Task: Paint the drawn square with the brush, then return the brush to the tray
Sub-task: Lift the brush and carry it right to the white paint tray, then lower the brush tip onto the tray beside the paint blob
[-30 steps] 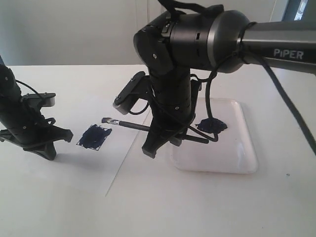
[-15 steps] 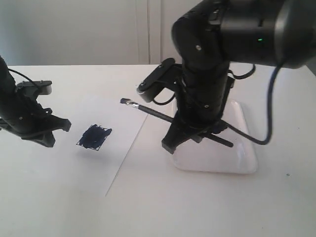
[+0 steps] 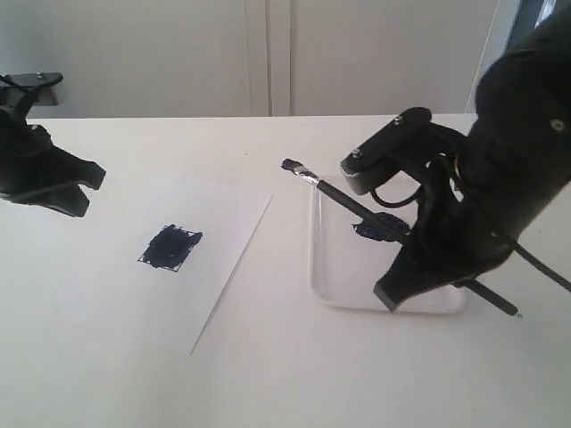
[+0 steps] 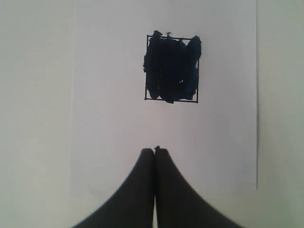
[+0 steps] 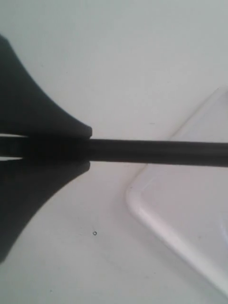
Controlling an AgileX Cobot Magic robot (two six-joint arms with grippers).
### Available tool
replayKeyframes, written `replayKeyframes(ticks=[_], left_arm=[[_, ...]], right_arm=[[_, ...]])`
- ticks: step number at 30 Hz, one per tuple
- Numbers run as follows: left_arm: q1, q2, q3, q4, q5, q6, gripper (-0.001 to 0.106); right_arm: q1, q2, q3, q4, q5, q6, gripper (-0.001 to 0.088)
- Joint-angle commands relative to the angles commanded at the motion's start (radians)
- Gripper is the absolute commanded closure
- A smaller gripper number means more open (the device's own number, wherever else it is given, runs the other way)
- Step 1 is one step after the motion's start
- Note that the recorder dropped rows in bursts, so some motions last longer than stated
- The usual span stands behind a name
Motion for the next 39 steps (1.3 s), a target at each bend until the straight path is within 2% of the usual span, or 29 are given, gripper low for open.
replayKeyframes(ticks=[5,12,14,17,19,23,26,31,39], left_arm=[[-0.024,-0.118,0.103,0.006,-0.002,0.002,0.105],[-0.087,-0.302,0.225,0.002,-0.022,-0.047,0.105],[-0.114,-0.386,0.255,0.005,-0.022,-0.062,0.105],[-0.128,-0.526,0.325,0.013,-0.035,-0.121,0.105],[-0.128,-0.596,0.387,0.013,-0.033,-0.155,0.105],[-0.128,-0.704,0.528,0.006,-0.008,-0.189,0.105],[-0.128,-0.795,0.61,0.0,-0.007,-0.21,0.105],[-0.128,-0.884,0.632,-0.038,0.026,-0.21,0.105],[-0.128,-0.896,0.632,-0.038,0.028,-0.199,0.105]], right_arm=[[0.0,-0.074,0.116,-0.083,0.001,0.134,0.0868],[0.0,-0.14,0.302,-0.088,-0.074,0.219,0.0868],[0.0,-0.149,0.368,-0.093,-0.142,0.287,0.0868],[0.0,-0.149,0.438,-0.16,-0.314,0.512,0.0868],[0.0,-0.146,0.454,-0.175,-0.352,0.575,0.0868],[-0.009,-0.084,0.462,-0.177,-0.402,0.598,0.0868],[-0.009,-0.032,0.462,-0.177,-0.501,0.618,0.0868],[-0.009,0.051,0.462,-0.193,-0.516,0.647,0.0868],[-0.009,0.104,0.462,-0.23,-0.522,0.732,0.0868]])
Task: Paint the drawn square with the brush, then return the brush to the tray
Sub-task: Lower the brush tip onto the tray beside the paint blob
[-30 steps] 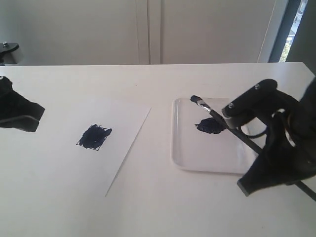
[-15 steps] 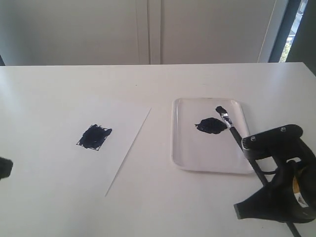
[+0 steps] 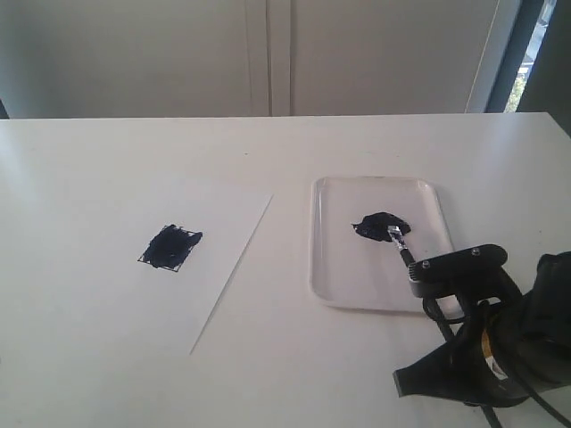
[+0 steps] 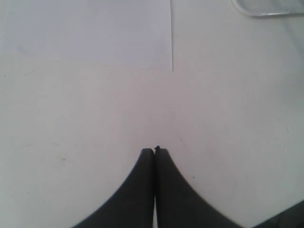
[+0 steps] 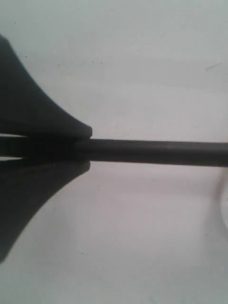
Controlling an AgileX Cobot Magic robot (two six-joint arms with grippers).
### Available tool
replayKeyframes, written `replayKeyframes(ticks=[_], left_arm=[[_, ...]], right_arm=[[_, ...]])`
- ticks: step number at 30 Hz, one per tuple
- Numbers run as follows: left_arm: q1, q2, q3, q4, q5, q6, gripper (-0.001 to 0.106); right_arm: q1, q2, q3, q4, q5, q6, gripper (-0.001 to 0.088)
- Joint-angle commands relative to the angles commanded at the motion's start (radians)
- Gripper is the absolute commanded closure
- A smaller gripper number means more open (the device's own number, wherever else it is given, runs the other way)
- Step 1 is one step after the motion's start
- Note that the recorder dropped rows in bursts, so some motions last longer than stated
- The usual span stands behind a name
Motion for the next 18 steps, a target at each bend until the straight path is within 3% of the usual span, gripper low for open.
replayKeyframes(ticks=[5,13,15,18], left_arm=[[0.0,0.0,0.0,0.0,0.012,0.011,0.105],[0.0,0.0,0.0,0.004,0.017,0.015,0.105],[0.0,0.0,0.0,0.004,0.017,0.015,0.105],[0.0,0.0,0.0,0.004,0.015,0.015,0.105]], right_arm=[[0.0,0.0,0.0,0.0,-0.002,0.001,0.0814],[0.0,0.0,0.0,0.0,-0.008,0.02,0.04],[0.0,0.0,0.0,-0.002,-0.013,0.022,0.033],[0.002,-0.015,0.0,-0.002,-0.022,0.018,0.0314]])
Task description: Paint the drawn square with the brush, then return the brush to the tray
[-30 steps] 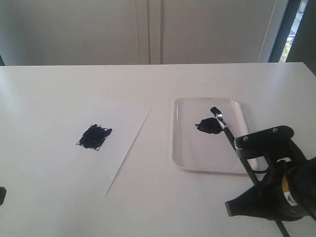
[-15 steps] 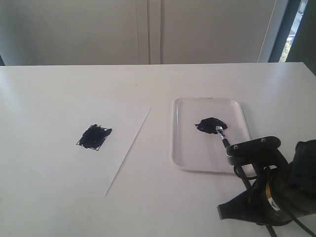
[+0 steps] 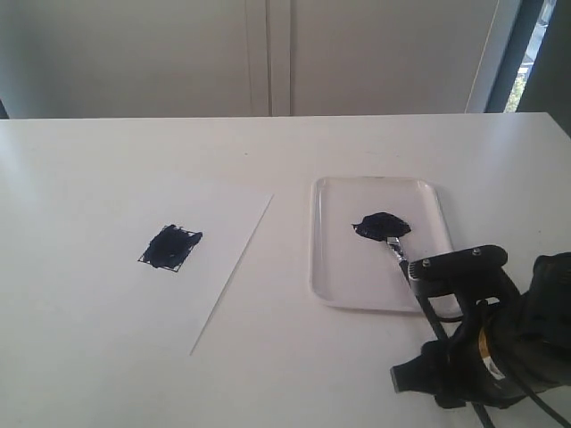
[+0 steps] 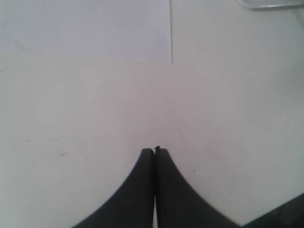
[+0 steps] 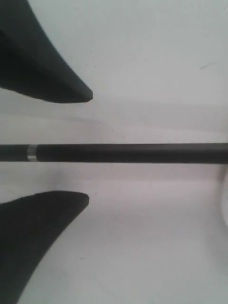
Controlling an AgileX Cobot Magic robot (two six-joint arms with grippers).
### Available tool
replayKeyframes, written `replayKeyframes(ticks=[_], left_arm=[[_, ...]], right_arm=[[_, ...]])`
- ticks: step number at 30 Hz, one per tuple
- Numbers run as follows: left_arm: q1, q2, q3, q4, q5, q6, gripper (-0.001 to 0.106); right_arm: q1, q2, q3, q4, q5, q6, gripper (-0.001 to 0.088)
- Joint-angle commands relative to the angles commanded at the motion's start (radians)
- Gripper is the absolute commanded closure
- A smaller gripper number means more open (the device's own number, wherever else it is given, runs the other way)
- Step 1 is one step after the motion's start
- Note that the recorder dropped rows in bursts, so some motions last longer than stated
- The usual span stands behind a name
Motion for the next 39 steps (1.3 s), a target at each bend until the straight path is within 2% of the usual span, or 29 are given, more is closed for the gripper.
replayKeyframes(ticks=[4,10,15,21,26,31,39], left_arm=[[0.0,0.0,0.0,0.0,-0.006,0.0,0.105],[0.0,-0.033,-0.007,-0.008,-0.069,0.008,0.105],[0.0,-0.118,-0.018,-0.011,-0.229,0.061,0.105],[0.0,-0.213,-0.014,-0.011,-0.453,0.139,0.105],[0.0,-0.22,0.024,-0.011,-0.565,0.147,0.105],[0.0,-0.22,0.024,-0.011,-0.535,0.147,0.105],[0.0,-0.22,0.024,-0.011,-0.537,0.156,0.105]], right_arm=[[0.01,-0.096,-0.004,0.004,-0.027,-0.009,0.0314],[0.01,-0.413,-0.007,-0.021,-0.134,-0.063,0.0314],[0.01,-0.703,-0.004,-0.124,-0.291,-0.177,0.0314],[0.01,-0.956,-0.004,-0.143,-0.35,-0.229,0.0314],[0.01,-1.076,-0.004,-0.136,-0.346,-0.224,0.0314],[0.01,-1.138,-0.004,-0.136,-0.345,-0.224,0.0314],[0.01,-1.153,-0.004,-0.136,-0.345,-0.224,0.0314]])
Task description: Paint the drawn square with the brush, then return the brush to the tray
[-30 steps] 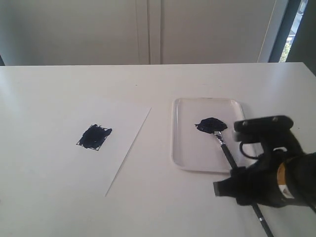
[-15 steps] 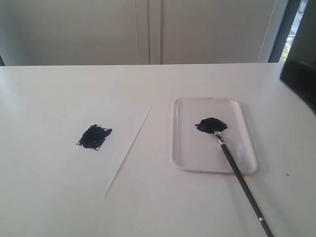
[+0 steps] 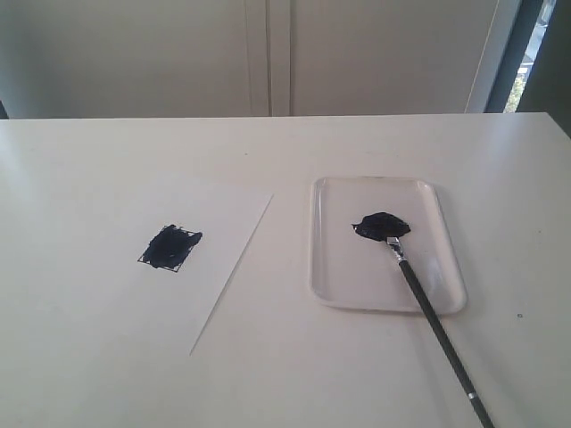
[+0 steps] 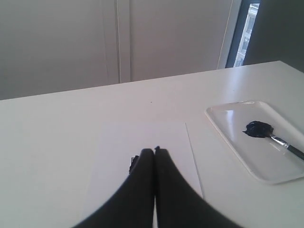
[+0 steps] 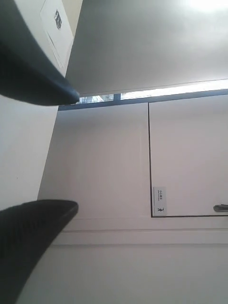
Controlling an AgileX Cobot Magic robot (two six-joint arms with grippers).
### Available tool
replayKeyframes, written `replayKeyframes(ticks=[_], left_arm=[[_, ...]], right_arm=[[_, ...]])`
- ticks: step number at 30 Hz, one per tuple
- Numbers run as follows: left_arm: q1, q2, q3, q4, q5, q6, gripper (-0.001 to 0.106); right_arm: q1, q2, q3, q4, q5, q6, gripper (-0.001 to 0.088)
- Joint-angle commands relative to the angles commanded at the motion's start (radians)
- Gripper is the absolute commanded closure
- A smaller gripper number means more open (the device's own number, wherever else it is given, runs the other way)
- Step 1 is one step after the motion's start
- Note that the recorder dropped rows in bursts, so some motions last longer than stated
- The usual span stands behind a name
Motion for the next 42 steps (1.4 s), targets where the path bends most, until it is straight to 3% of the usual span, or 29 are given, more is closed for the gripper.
replayKeyframes(ticks=[7,12,15,22,24,26,28,30,38,42], left_arm=[[0.0,0.0,0.0,0.0,0.0,0.001,0.105],[0.028,-0.018,0.051,0.0,-0.046,0.001,0.105],[0.092,-0.068,0.137,0.021,-0.077,0.001,0.105],[0.278,-0.209,0.269,0.076,0.037,0.001,0.105],[0.328,-0.25,0.292,0.076,0.05,0.001,0.105],[0.362,-0.287,0.316,0.073,0.046,0.001,0.105],[0.393,-0.316,0.333,0.073,0.052,0.001,0.105],[0.41,-0.338,0.347,0.073,0.054,0.001,0.105],[0.414,-0.338,0.425,0.071,0.113,0.001,0.105],[0.411,-0.338,0.437,0.068,0.204,0.002,0.105]], right_arm=[[0.0,0.0,0.005,0.0,-0.002,0.0,0.0314],[-0.012,-0.021,0.092,-0.004,-0.035,0.016,0.0314],[-0.034,-0.062,0.211,-0.004,-0.09,0.015,0.0314],[-0.09,-0.1,0.498,-0.001,-0.087,0.015,0.0314],[-0.11,-0.1,0.501,0.014,-0.022,0.015,0.0314],[-0.136,-0.101,0.501,0.032,0.118,0.015,0.0314],[-0.165,-0.103,0.501,0.036,0.17,0.015,0.0314],[-0.199,-0.105,0.501,0.036,0.167,0.018,0.0314],[-0.438,-0.105,0.501,0.063,0.16,0.018,0.0314],[-0.461,-0.105,0.501,0.063,0.16,0.018,0.0314]])
